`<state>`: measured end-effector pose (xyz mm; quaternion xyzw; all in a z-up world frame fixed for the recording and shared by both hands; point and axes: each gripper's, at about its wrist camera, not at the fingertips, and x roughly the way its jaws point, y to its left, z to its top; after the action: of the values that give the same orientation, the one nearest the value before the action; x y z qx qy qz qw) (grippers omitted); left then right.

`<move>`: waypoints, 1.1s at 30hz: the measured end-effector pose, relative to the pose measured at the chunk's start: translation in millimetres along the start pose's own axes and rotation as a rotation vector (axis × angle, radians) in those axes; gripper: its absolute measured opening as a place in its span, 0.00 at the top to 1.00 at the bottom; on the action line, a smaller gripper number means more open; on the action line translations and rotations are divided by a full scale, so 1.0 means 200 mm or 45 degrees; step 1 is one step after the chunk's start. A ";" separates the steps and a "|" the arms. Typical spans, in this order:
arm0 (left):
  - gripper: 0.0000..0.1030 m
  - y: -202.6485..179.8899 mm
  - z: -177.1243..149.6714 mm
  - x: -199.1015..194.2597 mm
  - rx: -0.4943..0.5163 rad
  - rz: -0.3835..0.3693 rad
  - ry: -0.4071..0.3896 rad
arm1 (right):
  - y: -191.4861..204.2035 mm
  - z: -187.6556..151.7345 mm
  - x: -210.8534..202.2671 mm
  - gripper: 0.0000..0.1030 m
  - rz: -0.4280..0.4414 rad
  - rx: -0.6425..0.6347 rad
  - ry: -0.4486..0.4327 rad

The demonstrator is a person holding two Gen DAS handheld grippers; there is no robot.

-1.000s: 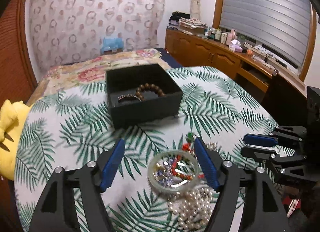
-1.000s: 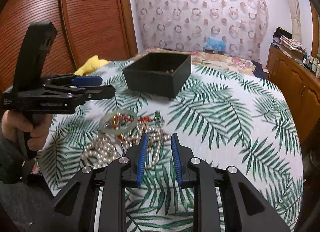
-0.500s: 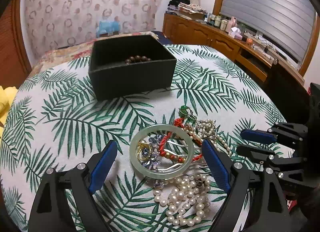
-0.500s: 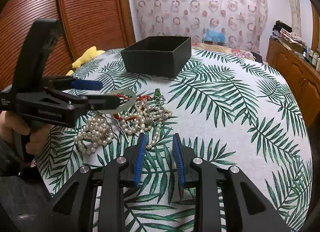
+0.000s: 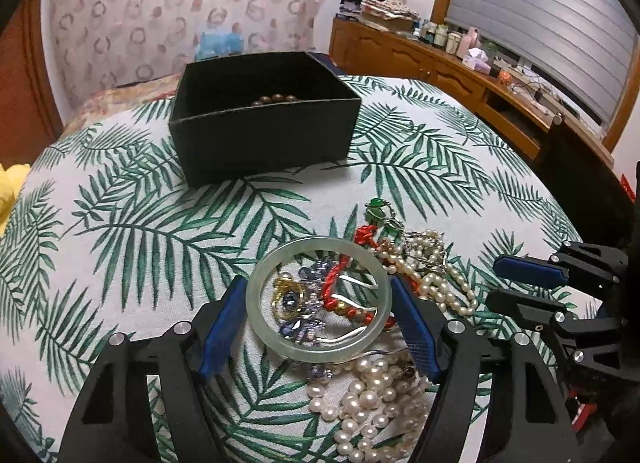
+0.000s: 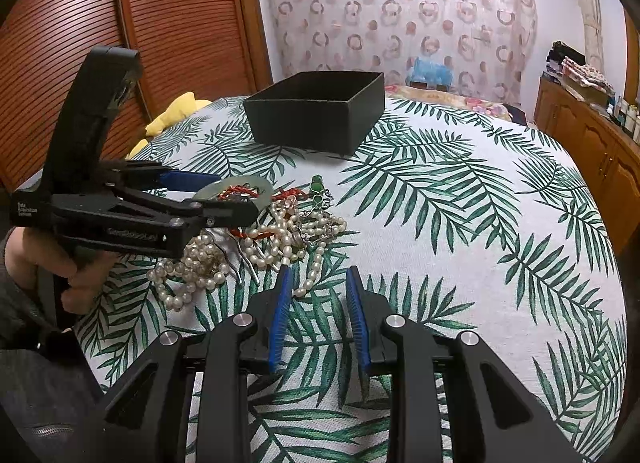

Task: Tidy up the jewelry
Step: 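Grasp the pale green jade bangle with the left tool, then lift the jade bangle with the left tool while the right tool grasps the gold chain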

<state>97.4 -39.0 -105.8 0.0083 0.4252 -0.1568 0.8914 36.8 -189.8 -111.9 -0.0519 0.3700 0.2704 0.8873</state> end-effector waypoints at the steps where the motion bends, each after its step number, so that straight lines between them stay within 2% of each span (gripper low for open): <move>1: 0.33 0.01 0.00 -0.01 -0.008 -0.008 -0.006 | 0.00 0.00 0.00 0.71 -0.001 -0.001 0.001; 4: 0.33 0.02 0.00 -0.05 -0.015 0.025 -0.043 | 0.01 0.00 0.01 0.71 -0.004 -0.004 0.004; 11: 0.33 0.06 0.01 -0.22 -0.040 0.030 -0.152 | 0.01 -0.01 0.02 0.71 -0.011 -0.014 0.013; 16: 0.33 0.07 -0.01 -0.29 -0.049 0.046 -0.191 | 0.01 0.00 0.03 0.71 -0.028 -0.033 0.033; 29: 0.33 0.06 -0.05 -0.30 -0.034 0.056 -0.201 | 0.05 0.10 0.15 0.72 -0.125 -0.145 0.137; 33: 0.33 0.05 -0.06 -0.30 -0.028 0.058 -0.206 | 0.02 0.10 0.14 0.80 -0.174 -0.137 0.145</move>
<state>56.1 -10.3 -67.9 -0.0046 0.3533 -0.1318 0.9262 64.1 -167.6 -116.5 -0.1398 0.4005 0.2251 0.8772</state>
